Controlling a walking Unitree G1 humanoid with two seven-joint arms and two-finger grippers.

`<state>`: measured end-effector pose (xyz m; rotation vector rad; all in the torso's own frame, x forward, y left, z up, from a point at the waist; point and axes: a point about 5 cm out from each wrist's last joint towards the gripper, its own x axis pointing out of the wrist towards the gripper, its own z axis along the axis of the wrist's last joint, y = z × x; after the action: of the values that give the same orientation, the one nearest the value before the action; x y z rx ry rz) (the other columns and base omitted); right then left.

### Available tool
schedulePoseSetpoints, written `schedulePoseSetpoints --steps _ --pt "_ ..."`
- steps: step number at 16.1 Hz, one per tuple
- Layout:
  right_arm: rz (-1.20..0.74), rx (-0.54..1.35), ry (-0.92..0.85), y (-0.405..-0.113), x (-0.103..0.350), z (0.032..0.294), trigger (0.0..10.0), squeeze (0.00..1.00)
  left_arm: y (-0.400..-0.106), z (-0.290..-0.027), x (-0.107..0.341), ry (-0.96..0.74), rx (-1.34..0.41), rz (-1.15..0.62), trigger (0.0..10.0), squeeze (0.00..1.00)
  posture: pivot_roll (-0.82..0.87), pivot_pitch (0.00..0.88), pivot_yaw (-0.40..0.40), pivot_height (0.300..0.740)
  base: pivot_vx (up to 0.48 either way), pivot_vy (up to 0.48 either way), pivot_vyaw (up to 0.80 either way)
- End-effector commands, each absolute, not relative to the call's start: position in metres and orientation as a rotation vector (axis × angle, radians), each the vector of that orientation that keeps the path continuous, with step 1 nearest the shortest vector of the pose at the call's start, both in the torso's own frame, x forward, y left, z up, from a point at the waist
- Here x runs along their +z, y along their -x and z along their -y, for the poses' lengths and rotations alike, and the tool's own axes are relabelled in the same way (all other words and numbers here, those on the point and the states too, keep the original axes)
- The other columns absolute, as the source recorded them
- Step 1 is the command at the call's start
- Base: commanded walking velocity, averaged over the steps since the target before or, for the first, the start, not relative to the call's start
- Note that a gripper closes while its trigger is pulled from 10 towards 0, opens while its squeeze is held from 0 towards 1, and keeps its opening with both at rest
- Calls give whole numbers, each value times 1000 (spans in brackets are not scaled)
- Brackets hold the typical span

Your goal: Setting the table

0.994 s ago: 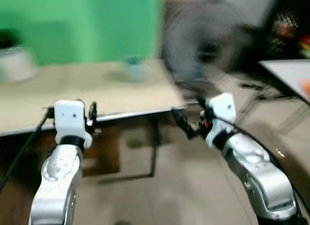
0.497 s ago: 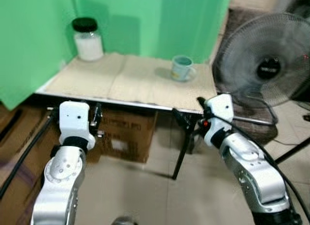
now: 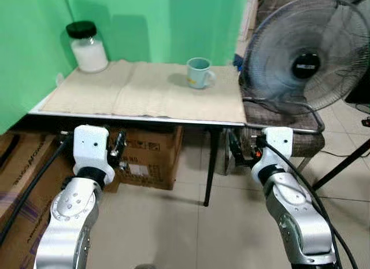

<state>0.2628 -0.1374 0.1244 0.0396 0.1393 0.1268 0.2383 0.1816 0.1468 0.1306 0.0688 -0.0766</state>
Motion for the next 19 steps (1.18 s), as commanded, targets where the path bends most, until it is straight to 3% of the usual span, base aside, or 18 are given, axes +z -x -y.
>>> schedulePoseSetpoints --steps 1,6,8,13,19 --pt "-95 129 -47 -263 134 138 10000 0 -241 -177 149 -117 -108 -53 10000 0 88 0 44 740 322 0 0" --pt "-78 15 39 -267 137 151 10000 0 -244 -167 148 -103 -147 -49 10000 0 62 0 45 740 381 0 80" --pt "-69 32 35 -270 140 149 10000 0 -245 -165 147 -105 -152 -49 10000 0 57 0 38 740 405 0 800" --pt "-44 83 9 -278 149 144 10000 0 -253 -161 152 -106 -137 -16 10000 0 60 0 -7 740 398 0 0" --pt "-30 98 10 -277 153 145 10000 0 -252 -162 149 -98 -126 -24 10000 0 47 0 -3 740 399 0 0"
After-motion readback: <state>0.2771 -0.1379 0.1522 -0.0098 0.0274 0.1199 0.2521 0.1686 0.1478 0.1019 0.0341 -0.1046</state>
